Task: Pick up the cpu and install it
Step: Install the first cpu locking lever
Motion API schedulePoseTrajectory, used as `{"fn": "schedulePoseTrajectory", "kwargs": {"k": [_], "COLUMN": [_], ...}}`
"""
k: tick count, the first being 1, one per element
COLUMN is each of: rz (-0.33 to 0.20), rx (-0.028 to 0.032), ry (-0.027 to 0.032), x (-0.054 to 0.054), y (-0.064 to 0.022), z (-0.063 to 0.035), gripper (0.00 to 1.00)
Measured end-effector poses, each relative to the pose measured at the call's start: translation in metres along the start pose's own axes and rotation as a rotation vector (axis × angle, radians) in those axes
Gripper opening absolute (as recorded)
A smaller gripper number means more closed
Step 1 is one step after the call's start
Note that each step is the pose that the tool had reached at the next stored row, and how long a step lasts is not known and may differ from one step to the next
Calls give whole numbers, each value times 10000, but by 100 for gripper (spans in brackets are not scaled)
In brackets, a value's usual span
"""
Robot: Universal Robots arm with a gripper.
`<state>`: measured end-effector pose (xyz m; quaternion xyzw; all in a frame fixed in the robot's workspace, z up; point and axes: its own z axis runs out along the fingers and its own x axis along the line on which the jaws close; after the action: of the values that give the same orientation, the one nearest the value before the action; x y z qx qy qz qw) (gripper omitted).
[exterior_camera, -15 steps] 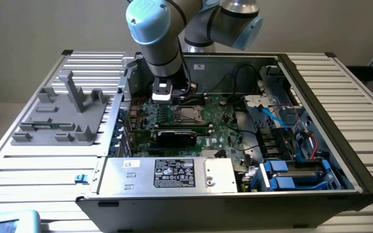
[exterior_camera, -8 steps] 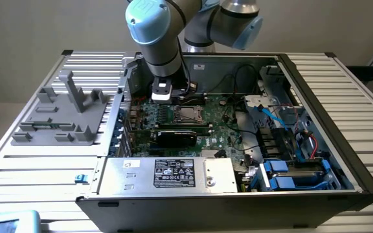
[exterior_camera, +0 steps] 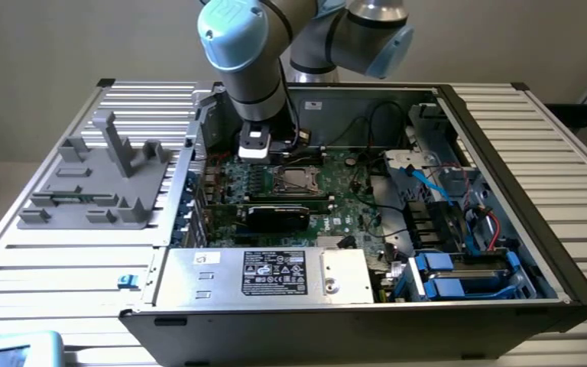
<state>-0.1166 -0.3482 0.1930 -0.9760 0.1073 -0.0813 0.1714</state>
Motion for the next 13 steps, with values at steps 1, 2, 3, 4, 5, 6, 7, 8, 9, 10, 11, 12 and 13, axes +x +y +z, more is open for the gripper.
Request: {"fn": "schedulePoseTrajectory", "kwargs": {"k": [1,2,3,4,5,6,7,8,9,10,11,12,13], "rz": [10,23,35,42,44,46,48,51,56,59,62,63,65], "rx": [-3,-5,-5,-5,-5,-4,-3,-5,-6,-6,-6,-6,-5], "ry": [3,8,14,18,18,20,22,24,26,27,28,29,30], "x": [3,5,6,6,7,7,7,7,7,7,7,7,7], "y": [1,1,2,3,5,8,10,12,13,13,14,15,17], "z": [3,7,11,14,17,20,22,24,26,27,28,29,29], "gripper": [11,11,11,11,11,11,11,11,11,11,11,11,11]}}
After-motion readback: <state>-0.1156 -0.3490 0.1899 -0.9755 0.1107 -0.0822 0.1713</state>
